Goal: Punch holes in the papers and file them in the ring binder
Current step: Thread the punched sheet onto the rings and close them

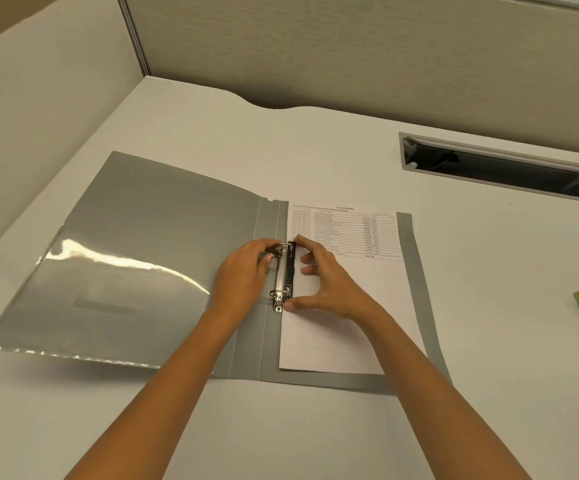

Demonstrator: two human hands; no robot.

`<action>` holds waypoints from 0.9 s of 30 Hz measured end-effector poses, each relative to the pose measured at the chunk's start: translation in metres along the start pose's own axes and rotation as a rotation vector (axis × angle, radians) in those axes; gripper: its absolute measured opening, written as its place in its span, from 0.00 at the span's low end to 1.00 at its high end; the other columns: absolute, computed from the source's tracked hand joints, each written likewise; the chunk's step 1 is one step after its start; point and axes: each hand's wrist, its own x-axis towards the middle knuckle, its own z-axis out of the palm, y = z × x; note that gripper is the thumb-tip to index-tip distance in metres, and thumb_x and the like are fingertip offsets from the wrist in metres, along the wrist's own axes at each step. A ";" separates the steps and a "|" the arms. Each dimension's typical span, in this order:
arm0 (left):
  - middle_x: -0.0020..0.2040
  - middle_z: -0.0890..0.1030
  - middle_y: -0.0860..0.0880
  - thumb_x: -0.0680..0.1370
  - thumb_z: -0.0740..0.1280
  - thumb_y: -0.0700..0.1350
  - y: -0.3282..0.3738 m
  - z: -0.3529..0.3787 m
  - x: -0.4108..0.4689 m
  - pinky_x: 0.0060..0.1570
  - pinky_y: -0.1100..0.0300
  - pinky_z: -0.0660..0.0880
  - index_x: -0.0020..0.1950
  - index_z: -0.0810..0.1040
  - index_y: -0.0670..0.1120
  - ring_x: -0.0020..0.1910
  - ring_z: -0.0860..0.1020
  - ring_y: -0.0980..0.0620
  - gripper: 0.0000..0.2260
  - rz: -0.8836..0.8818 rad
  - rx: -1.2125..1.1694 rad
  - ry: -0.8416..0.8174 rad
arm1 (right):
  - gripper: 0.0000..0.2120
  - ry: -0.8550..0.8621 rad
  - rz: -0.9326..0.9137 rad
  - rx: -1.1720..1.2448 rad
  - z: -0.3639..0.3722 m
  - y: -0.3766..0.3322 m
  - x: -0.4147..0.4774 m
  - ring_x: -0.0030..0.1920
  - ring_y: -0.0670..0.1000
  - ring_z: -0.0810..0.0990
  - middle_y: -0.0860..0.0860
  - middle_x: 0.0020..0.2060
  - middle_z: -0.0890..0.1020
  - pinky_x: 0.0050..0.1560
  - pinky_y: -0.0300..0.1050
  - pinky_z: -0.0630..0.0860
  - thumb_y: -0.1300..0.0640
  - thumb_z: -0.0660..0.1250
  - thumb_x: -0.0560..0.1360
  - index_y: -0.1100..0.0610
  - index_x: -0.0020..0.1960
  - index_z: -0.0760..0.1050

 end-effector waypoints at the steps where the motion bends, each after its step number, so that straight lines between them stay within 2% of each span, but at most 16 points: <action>1: 0.53 0.82 0.51 0.80 0.61 0.40 -0.001 -0.001 0.001 0.50 0.53 0.78 0.61 0.78 0.50 0.44 0.81 0.53 0.13 -0.009 -0.010 -0.009 | 0.54 0.009 -0.010 -0.002 0.000 0.001 0.000 0.64 0.47 0.69 0.49 0.68 0.65 0.63 0.41 0.73 0.50 0.82 0.60 0.49 0.76 0.54; 5: 0.50 0.82 0.54 0.80 0.61 0.41 -0.005 -0.001 0.001 0.48 0.53 0.78 0.62 0.77 0.53 0.42 0.81 0.55 0.13 -0.006 0.024 -0.011 | 0.52 0.039 -0.061 -0.036 -0.003 0.001 0.000 0.60 0.46 0.71 0.44 0.62 0.66 0.56 0.30 0.72 0.51 0.82 0.60 0.51 0.76 0.56; 10: 0.50 0.81 0.57 0.80 0.60 0.40 -0.004 -0.002 -0.002 0.45 0.57 0.77 0.62 0.76 0.54 0.41 0.79 0.59 0.14 0.012 0.066 0.000 | 0.50 0.064 -0.157 -0.116 0.000 0.003 0.001 0.59 0.47 0.71 0.45 0.61 0.69 0.56 0.35 0.74 0.49 0.81 0.61 0.54 0.75 0.58; 16: 0.49 0.81 0.58 0.80 0.58 0.38 -0.001 -0.006 -0.001 0.44 0.60 0.76 0.61 0.76 0.55 0.40 0.79 0.61 0.16 0.004 0.071 -0.012 | 0.50 0.073 -0.146 -0.114 0.003 0.005 -0.002 0.57 0.45 0.71 0.45 0.59 0.69 0.55 0.25 0.69 0.50 0.80 0.63 0.54 0.77 0.55; 21: 0.43 0.81 0.57 0.79 0.57 0.36 -0.002 -0.007 -0.001 0.42 0.58 0.77 0.60 0.76 0.55 0.39 0.79 0.61 0.18 -0.024 0.070 -0.016 | 0.51 0.056 -0.120 -0.129 0.005 0.003 -0.002 0.57 0.47 0.72 0.47 0.60 0.68 0.58 0.30 0.70 0.49 0.79 0.64 0.52 0.77 0.54; 24: 0.42 0.80 0.57 0.79 0.57 0.36 0.000 -0.010 -0.002 0.40 0.61 0.75 0.61 0.77 0.54 0.37 0.77 0.63 0.18 -0.030 0.068 -0.022 | 0.50 0.057 -0.129 -0.135 0.005 0.002 -0.002 0.58 0.47 0.71 0.46 0.60 0.68 0.57 0.25 0.68 0.50 0.79 0.64 0.54 0.77 0.54; 27: 0.40 0.79 0.58 0.79 0.57 0.36 0.003 -0.013 -0.002 0.42 0.60 0.76 0.62 0.77 0.54 0.35 0.77 0.65 0.18 -0.038 0.039 -0.027 | 0.50 0.064 -0.131 -0.129 0.003 -0.002 -0.001 0.58 0.47 0.71 0.44 0.60 0.67 0.55 0.24 0.67 0.51 0.79 0.64 0.55 0.77 0.55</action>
